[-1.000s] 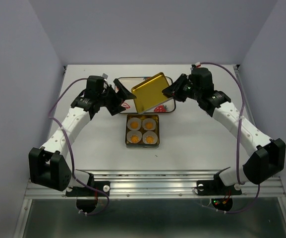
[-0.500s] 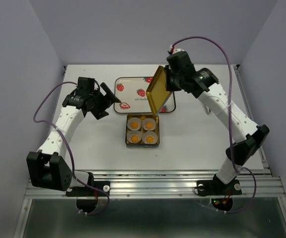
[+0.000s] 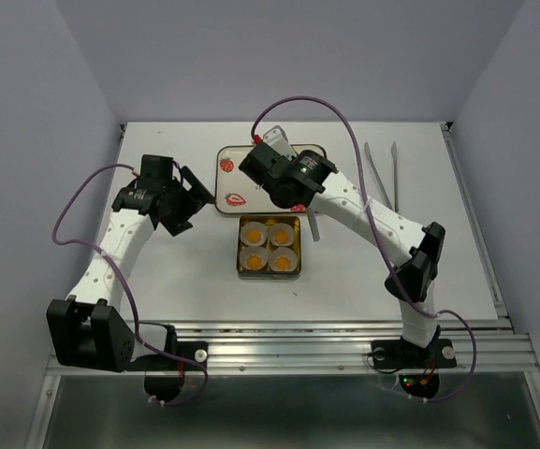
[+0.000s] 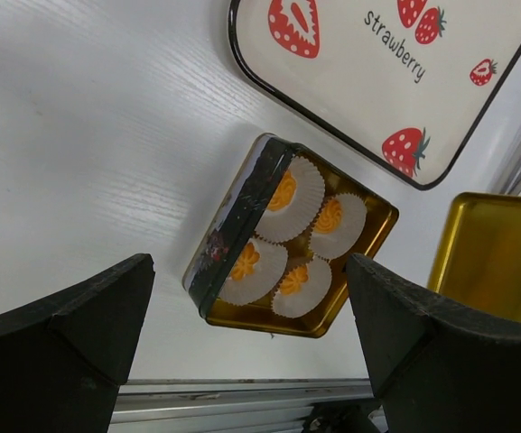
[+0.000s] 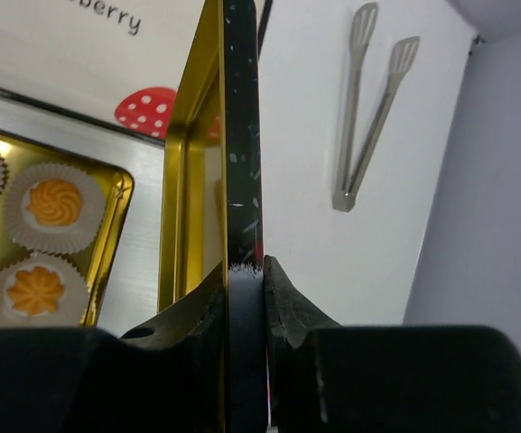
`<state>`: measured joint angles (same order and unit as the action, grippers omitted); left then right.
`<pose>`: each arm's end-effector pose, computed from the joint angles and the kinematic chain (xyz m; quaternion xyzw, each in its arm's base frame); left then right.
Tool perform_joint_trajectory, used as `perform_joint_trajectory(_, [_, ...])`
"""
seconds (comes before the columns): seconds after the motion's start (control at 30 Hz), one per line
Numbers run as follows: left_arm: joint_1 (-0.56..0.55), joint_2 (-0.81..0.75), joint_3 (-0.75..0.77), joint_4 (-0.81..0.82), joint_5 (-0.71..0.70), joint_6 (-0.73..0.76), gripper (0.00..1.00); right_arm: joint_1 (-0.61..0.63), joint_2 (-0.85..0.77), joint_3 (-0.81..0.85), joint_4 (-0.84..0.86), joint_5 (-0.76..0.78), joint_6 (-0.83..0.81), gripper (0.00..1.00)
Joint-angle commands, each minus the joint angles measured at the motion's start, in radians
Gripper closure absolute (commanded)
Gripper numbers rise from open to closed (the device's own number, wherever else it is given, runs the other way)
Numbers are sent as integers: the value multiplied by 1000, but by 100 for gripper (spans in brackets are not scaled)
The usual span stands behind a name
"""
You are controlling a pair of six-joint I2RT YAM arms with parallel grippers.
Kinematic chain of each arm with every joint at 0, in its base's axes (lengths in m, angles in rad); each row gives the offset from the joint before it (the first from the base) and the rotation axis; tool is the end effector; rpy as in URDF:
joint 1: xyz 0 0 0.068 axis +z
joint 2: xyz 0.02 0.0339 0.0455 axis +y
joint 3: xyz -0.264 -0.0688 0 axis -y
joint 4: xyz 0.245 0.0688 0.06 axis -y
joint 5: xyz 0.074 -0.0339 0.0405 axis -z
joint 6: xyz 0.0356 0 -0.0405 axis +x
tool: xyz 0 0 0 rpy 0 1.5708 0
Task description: Pack the cookies
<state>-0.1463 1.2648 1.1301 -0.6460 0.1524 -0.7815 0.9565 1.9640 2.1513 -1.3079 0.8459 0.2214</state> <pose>0.2652 -0.0445 0.3149 -0.2596 0.8834 -0.2345 0.3117 0.2484 0.3059 0.3740 -0.2339 0.8624 -0.2196 0.3915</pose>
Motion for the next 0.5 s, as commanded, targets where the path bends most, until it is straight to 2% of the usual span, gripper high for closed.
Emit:
perform_joint_trajectory(0.0, [5, -35, -21, 3, -4, 21, 1, 37, -31, 87, -16, 159, -66, 99])
perform_joint_trajectory(0.1, [7, -25, -13, -1, -11, 24, 1, 67, -27, 32, -10, 205, -141, 99])
perform_joint_trajectory(0.3, [5, -15, -12, 11, -31, 30, 1, 129, -19, -60, -4, 229, -169, 99])
perform_joint_trajectory(0.47, [5, -33, -44, 22, -31, 30, 1, 169, 21, -24, -1, 200, -162, 99])
